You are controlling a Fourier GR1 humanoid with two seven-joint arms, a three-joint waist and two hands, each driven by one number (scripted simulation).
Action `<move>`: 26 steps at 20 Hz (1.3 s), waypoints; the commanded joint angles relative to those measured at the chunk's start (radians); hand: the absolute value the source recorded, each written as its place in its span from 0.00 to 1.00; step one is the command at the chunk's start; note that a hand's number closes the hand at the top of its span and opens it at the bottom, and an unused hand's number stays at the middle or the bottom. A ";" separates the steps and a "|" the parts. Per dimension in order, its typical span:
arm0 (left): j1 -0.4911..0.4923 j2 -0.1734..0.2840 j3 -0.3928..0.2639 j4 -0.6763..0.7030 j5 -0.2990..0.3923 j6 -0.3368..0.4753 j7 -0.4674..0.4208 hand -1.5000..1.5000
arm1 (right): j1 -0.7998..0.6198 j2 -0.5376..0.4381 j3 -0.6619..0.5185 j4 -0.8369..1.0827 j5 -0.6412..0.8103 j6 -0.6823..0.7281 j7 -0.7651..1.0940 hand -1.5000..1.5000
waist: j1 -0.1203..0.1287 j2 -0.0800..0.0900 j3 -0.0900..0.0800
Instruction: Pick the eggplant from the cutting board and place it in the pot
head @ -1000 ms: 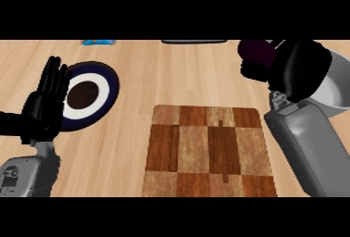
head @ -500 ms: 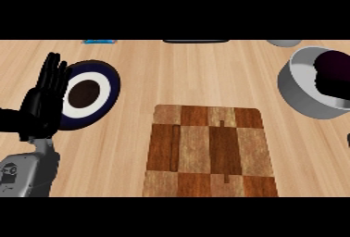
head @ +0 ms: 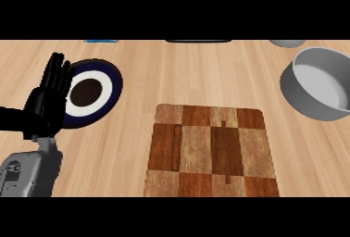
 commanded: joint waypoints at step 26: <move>-0.003 0.017 0.018 -0.068 0.002 -0.015 0.074 0.50 | -0.306 -0.062 -0.318 0.763 -0.456 0.056 -0.687 0.00 | 0.010 0.000 0.001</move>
